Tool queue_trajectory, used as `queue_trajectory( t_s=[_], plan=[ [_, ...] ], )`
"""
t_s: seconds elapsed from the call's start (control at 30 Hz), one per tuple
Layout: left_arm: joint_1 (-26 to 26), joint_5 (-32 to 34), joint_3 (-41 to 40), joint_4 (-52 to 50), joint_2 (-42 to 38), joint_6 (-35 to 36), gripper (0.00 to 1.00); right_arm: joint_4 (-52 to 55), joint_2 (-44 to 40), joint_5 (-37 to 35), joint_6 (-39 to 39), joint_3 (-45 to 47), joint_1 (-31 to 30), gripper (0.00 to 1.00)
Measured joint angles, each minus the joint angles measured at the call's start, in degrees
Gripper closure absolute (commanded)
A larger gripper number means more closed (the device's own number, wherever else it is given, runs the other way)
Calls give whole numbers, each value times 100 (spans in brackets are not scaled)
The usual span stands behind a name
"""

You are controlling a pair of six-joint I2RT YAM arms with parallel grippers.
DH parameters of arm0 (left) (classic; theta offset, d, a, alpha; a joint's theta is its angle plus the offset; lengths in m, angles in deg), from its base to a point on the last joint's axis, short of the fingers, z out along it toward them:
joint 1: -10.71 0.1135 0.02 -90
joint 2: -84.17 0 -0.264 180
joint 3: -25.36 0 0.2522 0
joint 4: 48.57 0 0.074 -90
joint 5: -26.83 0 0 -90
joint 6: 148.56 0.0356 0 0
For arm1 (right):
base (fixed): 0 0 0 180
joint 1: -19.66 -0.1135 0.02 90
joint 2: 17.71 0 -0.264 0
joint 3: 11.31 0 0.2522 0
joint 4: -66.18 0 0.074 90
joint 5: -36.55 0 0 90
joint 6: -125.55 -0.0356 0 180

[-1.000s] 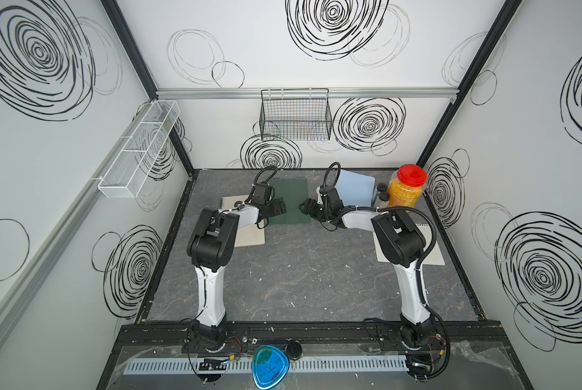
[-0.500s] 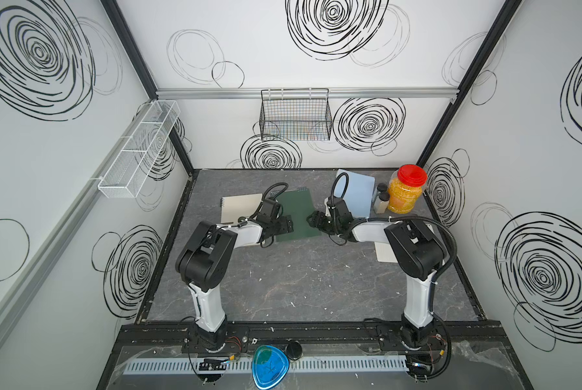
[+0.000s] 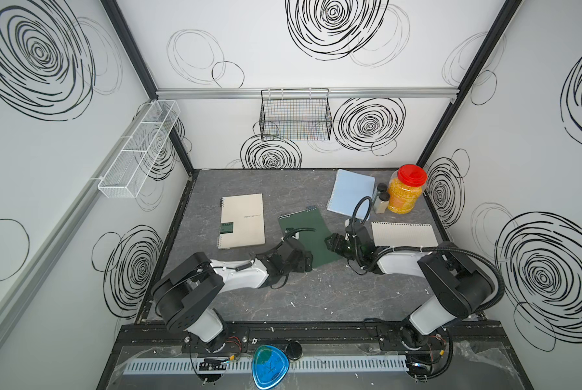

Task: Tear off pages from different notebooks
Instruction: Move the notebook to the center of the board.

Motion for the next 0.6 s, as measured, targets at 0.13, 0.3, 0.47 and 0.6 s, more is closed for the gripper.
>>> queue_trajectory(
  t_s=[0.13,0.3,0.47,0.6],
  plan=[
    [-774,306,-17,251,46,-341,11,201,-426,-236,-114,317,35,29],
    [-1257,490,111,450,269,-551,11,769,-717,-374,-205,326,468,25],
    [-1274,702,177,350,164,-562,9,1456,-1191,-476,-299,321,1143,24],
    [-1237,929,317,-131,-374,-382,8,1845,-1867,-551,-365,363,1237,23]
  ],
)
